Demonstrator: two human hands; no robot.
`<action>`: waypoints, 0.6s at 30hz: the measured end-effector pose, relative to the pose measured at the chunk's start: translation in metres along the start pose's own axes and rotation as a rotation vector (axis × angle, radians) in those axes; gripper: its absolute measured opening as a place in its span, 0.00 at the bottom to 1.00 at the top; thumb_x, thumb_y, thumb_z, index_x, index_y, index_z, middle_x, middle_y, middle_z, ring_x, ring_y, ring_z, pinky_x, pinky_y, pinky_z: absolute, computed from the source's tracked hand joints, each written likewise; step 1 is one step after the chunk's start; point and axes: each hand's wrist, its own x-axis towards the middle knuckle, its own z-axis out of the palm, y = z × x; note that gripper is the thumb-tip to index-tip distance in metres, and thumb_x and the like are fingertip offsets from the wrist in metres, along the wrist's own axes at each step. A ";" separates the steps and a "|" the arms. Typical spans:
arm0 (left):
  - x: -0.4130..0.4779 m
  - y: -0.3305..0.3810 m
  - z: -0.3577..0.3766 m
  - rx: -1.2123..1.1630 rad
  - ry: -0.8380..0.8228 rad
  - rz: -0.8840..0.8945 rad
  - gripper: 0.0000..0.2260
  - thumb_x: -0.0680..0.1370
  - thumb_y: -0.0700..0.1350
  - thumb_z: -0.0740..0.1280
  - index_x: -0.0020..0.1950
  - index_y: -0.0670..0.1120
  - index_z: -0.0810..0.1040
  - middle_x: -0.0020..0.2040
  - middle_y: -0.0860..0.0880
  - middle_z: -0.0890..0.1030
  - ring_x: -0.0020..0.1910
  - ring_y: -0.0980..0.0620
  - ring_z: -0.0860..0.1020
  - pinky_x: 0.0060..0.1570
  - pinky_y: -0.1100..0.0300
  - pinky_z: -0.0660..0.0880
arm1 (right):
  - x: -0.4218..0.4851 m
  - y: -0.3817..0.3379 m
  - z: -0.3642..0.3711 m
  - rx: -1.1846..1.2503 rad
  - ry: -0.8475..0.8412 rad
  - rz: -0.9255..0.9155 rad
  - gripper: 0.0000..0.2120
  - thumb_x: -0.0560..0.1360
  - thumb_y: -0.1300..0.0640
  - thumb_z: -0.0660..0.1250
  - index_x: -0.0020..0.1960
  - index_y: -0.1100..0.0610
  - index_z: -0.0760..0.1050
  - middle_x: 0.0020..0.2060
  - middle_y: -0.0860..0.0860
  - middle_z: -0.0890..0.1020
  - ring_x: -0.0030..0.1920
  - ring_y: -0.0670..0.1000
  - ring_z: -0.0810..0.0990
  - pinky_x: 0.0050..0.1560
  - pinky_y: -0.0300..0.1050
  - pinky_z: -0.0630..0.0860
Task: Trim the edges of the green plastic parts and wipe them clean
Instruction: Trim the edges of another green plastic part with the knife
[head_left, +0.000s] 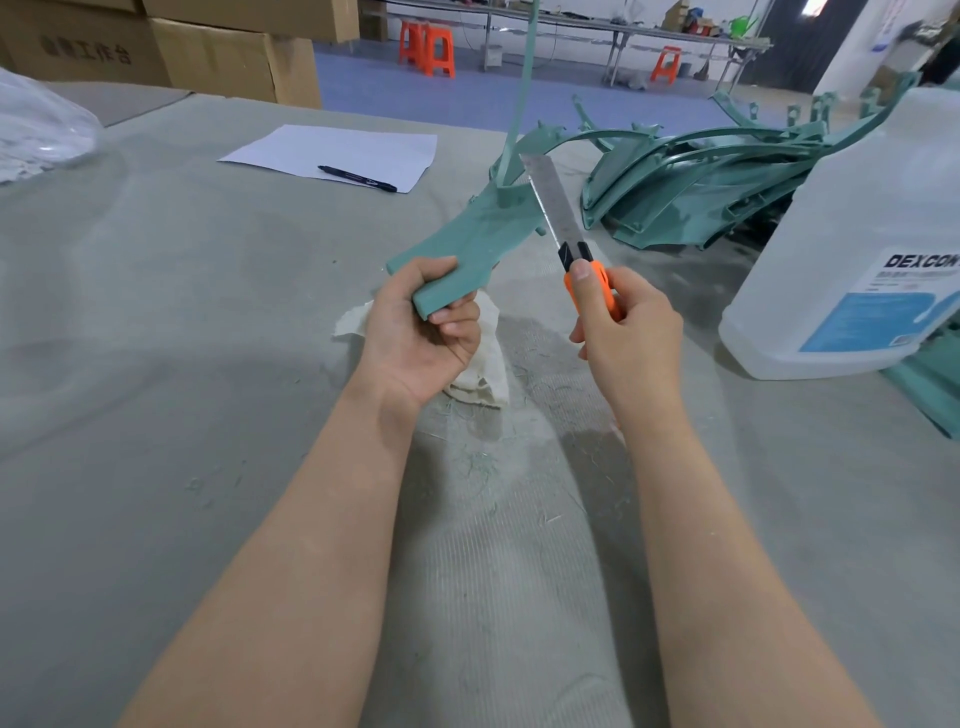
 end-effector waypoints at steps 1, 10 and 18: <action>0.000 0.000 0.000 -0.001 -0.002 0.000 0.20 0.69 0.42 0.62 0.60 0.42 0.64 0.22 0.53 0.67 0.16 0.60 0.63 0.17 0.72 0.61 | 0.000 0.000 0.000 -0.001 0.002 0.001 0.22 0.79 0.41 0.60 0.44 0.61 0.75 0.35 0.62 0.79 0.38 0.63 0.78 0.43 0.62 0.78; 0.000 0.001 -0.001 -0.017 0.001 -0.006 0.14 0.74 0.42 0.60 0.58 0.41 0.67 0.22 0.53 0.67 0.16 0.60 0.63 0.17 0.72 0.61 | 0.002 0.003 0.000 0.005 0.008 -0.013 0.22 0.79 0.42 0.60 0.45 0.62 0.76 0.36 0.62 0.80 0.37 0.61 0.79 0.43 0.60 0.78; -0.001 0.002 -0.001 -0.027 -0.025 -0.026 0.11 0.70 0.42 0.61 0.51 0.39 0.73 0.22 0.53 0.66 0.16 0.59 0.63 0.17 0.72 0.61 | 0.004 0.008 0.000 0.023 -0.023 -0.050 0.21 0.80 0.44 0.61 0.44 0.63 0.75 0.35 0.63 0.79 0.25 0.41 0.75 0.39 0.51 0.76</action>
